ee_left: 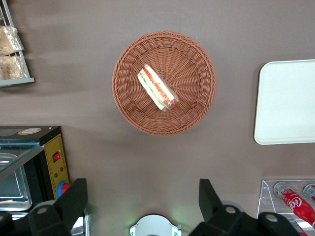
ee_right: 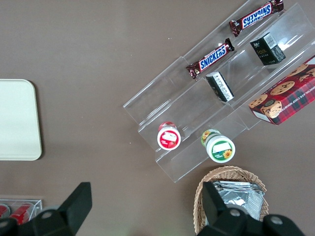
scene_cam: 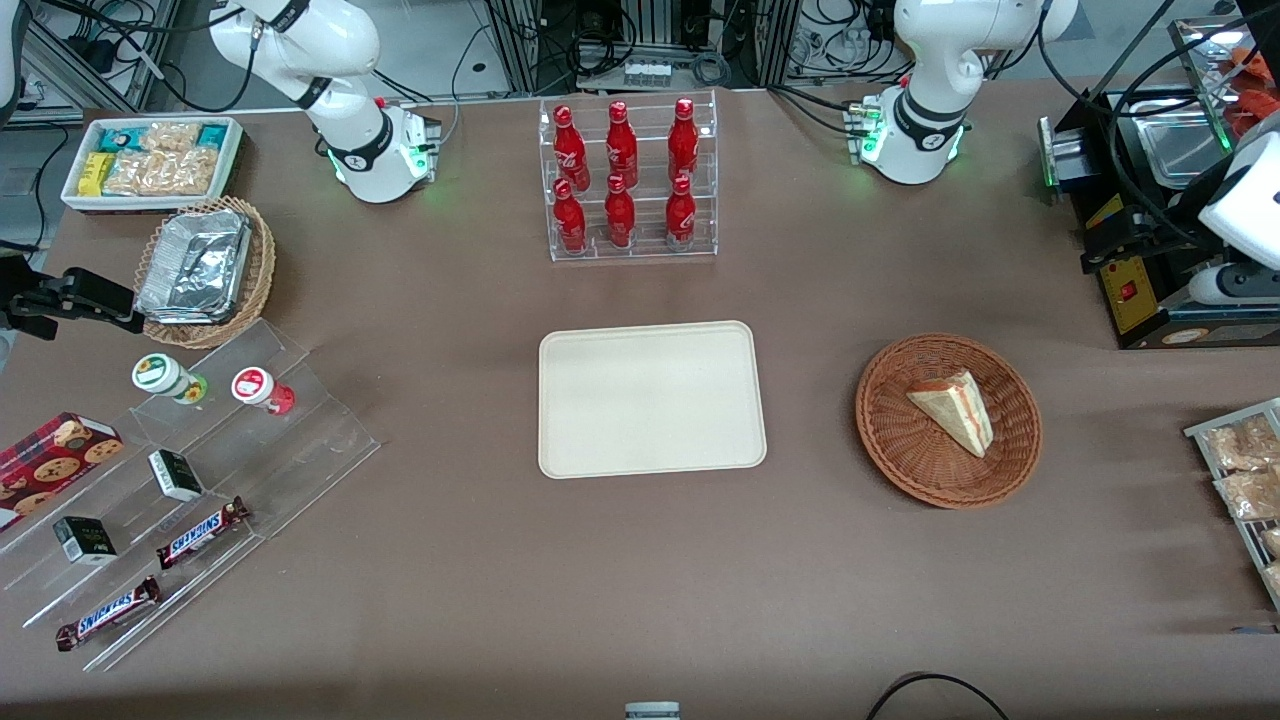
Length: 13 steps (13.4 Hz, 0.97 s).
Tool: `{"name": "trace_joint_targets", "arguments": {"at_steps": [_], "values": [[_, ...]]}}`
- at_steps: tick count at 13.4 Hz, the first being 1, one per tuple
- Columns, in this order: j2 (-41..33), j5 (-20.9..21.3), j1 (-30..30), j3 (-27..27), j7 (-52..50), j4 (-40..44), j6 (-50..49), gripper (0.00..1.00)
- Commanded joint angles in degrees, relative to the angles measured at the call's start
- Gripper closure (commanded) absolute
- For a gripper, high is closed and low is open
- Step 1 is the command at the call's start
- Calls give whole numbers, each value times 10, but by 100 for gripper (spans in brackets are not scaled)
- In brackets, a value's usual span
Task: Place sandwich from basket to tray
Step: 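Move the left gripper over the wicker basket toward the wrapped sandwich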
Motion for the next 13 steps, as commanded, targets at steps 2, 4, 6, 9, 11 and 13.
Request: {"name": "trace_joint_targets", "arguments": {"at_steps": [2, 4, 6, 9, 11, 13], "values": [[-19, 2, -1, -1, 8, -21, 18, 0], [-14, 4, 1, -1, 8, -21, 19, 0], [-9, 2, 2, -1, 7, -43, 28, 0], [-16, 2, 2, -1, 5, -115, 101, 0], [-14, 4, 2, -1, 0, -147, 130, 0], [-13, 5, 2, -1, -10, -187, 180, 0]]}}
